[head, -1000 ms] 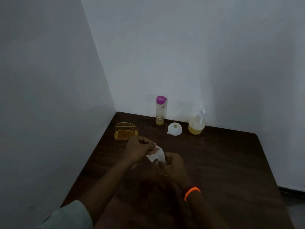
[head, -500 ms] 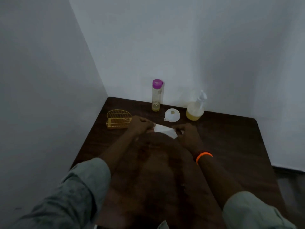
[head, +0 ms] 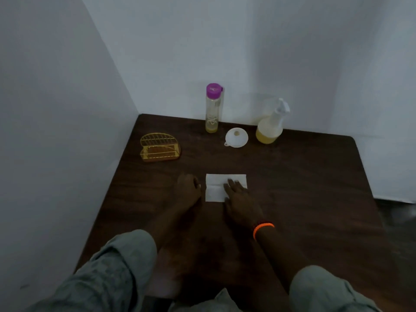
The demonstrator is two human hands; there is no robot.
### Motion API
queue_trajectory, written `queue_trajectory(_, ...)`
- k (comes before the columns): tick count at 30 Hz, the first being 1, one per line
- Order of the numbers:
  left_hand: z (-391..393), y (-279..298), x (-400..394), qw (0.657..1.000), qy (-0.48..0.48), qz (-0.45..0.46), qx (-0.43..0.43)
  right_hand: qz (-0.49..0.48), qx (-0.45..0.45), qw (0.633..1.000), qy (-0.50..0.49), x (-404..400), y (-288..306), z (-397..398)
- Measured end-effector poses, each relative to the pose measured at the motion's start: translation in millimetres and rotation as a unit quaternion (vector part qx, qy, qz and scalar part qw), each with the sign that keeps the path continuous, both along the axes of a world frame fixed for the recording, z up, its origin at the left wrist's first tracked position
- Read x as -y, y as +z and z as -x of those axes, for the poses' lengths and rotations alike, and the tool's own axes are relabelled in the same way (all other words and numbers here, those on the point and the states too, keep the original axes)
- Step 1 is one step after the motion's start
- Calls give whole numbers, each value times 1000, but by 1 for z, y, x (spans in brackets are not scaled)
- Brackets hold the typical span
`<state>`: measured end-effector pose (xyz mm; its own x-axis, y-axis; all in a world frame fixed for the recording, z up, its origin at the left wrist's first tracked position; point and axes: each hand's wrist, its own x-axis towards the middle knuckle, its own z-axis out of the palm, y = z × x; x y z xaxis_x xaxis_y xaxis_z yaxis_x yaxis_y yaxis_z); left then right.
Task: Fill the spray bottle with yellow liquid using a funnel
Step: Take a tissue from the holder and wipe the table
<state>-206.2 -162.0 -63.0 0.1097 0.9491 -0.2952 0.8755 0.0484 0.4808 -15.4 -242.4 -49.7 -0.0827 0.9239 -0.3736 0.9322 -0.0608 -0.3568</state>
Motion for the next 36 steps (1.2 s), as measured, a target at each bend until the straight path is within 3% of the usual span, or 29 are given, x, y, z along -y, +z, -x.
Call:
queue_trajectory(5,41,-9,22,989,-67,-108,-75,13,26,1000,-4,2,-27,38)
queue_trajectory(12,94,-19,59,992,-67,-73,-76,-19,23,995,92,19,-34,120)
queue_trajectory(17,114,-32,69,967,-179,-81,-164,-23,38,991,126,34,-40,134)
queue_trajectory(21,94,-19,76,981,-103,-121,-113,-39,34,998,45,46,-38,82)
queue_trajectory(29,57,-15,79,976,-148,-123,-104,-4,55,985,-167,108,-31,-48)
queue_trajectory(36,49,-10,93,973,-169,-121,-103,13,24,983,-179,105,-27,-6)
